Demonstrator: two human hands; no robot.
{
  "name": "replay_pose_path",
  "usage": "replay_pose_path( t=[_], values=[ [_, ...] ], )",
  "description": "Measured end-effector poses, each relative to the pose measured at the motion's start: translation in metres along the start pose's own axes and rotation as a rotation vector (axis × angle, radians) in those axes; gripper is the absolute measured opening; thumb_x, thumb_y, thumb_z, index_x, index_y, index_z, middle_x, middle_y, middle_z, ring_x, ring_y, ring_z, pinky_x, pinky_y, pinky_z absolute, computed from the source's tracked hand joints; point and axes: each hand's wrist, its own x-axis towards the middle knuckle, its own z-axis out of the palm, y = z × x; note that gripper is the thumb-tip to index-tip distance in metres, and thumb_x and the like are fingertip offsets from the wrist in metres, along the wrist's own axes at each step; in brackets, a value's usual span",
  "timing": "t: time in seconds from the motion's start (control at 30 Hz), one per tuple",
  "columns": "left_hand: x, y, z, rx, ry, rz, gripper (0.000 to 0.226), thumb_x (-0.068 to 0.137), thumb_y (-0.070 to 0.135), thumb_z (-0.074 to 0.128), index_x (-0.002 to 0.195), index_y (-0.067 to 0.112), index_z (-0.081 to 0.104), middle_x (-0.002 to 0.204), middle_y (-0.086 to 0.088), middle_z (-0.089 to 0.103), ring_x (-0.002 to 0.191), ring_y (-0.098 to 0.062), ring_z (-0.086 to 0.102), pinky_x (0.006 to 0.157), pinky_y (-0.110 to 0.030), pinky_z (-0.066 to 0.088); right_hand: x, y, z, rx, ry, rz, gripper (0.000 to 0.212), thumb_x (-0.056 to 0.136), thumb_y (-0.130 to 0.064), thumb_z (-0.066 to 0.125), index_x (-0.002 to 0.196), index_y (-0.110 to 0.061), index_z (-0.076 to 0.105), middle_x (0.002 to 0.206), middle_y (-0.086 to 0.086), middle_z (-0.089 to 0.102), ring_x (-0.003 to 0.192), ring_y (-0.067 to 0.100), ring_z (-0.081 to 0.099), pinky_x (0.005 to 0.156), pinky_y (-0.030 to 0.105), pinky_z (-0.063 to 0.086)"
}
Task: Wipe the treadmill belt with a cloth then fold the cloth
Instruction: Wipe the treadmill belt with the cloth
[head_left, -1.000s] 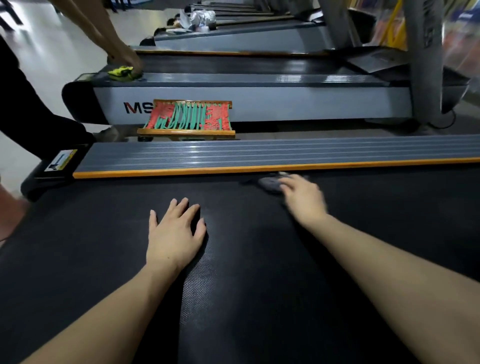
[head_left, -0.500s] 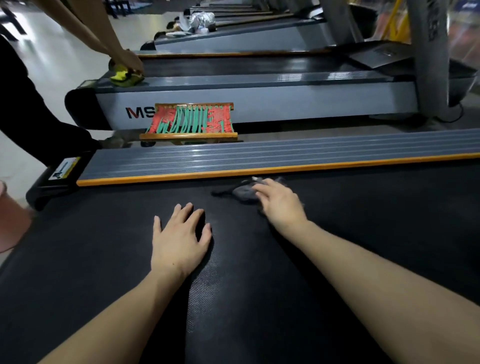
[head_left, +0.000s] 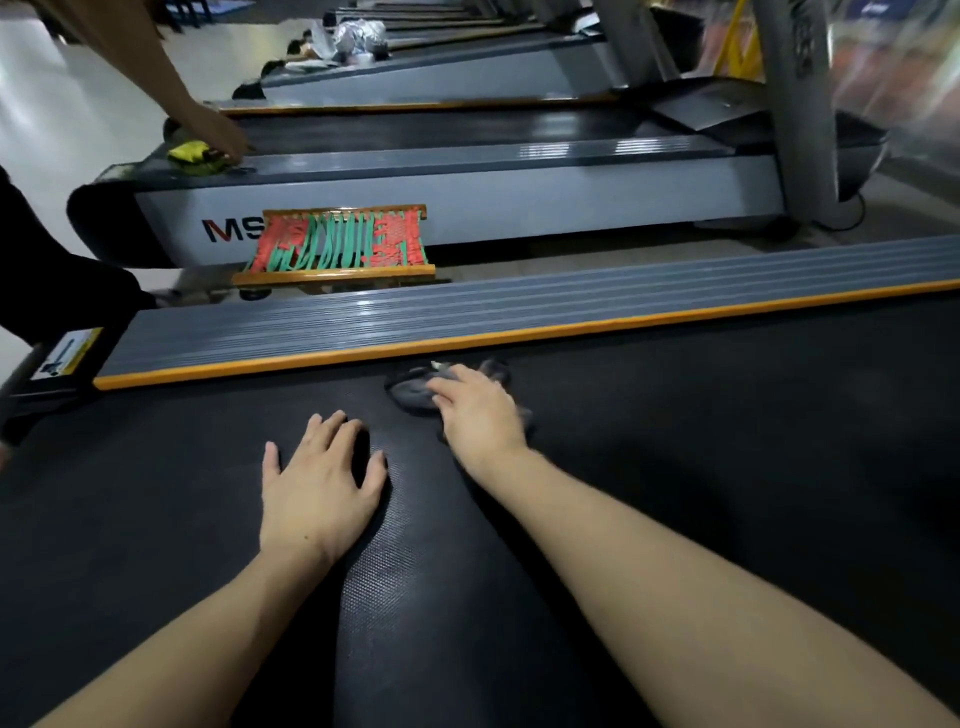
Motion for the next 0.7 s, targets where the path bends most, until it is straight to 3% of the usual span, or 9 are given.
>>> replay_pose_path(
  t=[0.1,0.23,0.33,0.47,0.57,0.63,0.7],
  values=[
    [-0.001,-0.001,0.0,-0.003,0.009,0.004,0.044,0.098,0.058,0.035,0.133,0.037,0.05,0.159,0.011,0.038,0.153,-0.011,0.021,0.122,-0.058,0.015,-0.012,0.054,-0.032,-0.024,-0.01,0.031,0.025,0.098,-0.029,0.055,0.119,-0.032,0.068,0.132,-0.009,0.059,0.119,0.02,0.058,0.095,0.04,0.049],
    [-0.001,0.002,0.001,-0.011,0.015,-0.006,0.045,0.098,0.057,0.035,0.133,0.035,0.051,0.159,0.01,0.039,0.153,-0.012,0.022,0.121,-0.059,0.014,-0.035,0.149,-0.091,-0.126,0.154,0.402,0.022,0.098,-0.034,0.054,0.115,-0.036,0.068,0.13,-0.013,0.06,0.111,0.03,0.062,0.088,0.042,0.051],
    [0.0,0.003,0.001,-0.008,0.007,-0.004,0.046,0.098,0.057,0.034,0.134,0.034,0.05,0.158,0.01,0.038,0.153,-0.013,0.021,0.121,-0.06,0.013,-0.037,0.133,-0.088,-0.152,0.216,0.473,0.022,0.097,-0.027,0.056,0.113,-0.027,0.072,0.129,-0.006,0.062,0.112,0.031,0.06,0.089,0.04,0.046],
    [0.001,0.002,0.002,-0.012,0.004,-0.005,0.045,0.098,0.057,0.034,0.133,0.033,0.05,0.158,0.011,0.038,0.153,-0.012,0.021,0.121,-0.06,0.013,-0.023,0.042,-0.027,0.025,0.194,0.275,0.021,0.094,-0.014,0.057,0.106,-0.016,0.075,0.119,0.007,0.065,0.107,0.019,0.056,0.093,0.027,0.037],
    [0.0,0.002,0.002,-0.003,0.023,-0.014,0.044,0.097,0.058,0.036,0.131,0.033,0.051,0.158,0.012,0.039,0.153,-0.011,0.022,0.121,-0.059,0.015,-0.026,-0.014,0.01,0.074,0.091,0.047,0.024,0.093,-0.024,0.054,0.108,-0.024,0.073,0.12,0.0,0.064,0.113,0.023,0.057,0.098,0.042,0.044],
    [0.001,0.001,0.002,0.005,0.028,-0.008,0.044,0.097,0.058,0.036,0.13,0.033,0.052,0.157,0.011,0.04,0.153,-0.011,0.023,0.12,-0.059,0.016,-0.03,0.0,-0.002,0.116,0.075,-0.054,0.024,0.093,-0.024,0.06,0.113,-0.024,0.073,0.125,-0.002,0.064,0.116,0.021,0.057,0.1,0.036,0.042],
    [0.001,0.0,0.003,-0.002,0.031,-0.002,0.044,0.097,0.058,0.036,0.13,0.033,0.052,0.157,0.011,0.04,0.153,-0.012,0.023,0.12,-0.059,0.016,-0.041,0.046,-0.022,0.045,0.131,-0.018,0.023,0.09,-0.024,0.064,0.11,-0.027,0.075,0.125,-0.005,0.066,0.113,0.019,0.062,0.096,0.03,0.045]
  ],
)
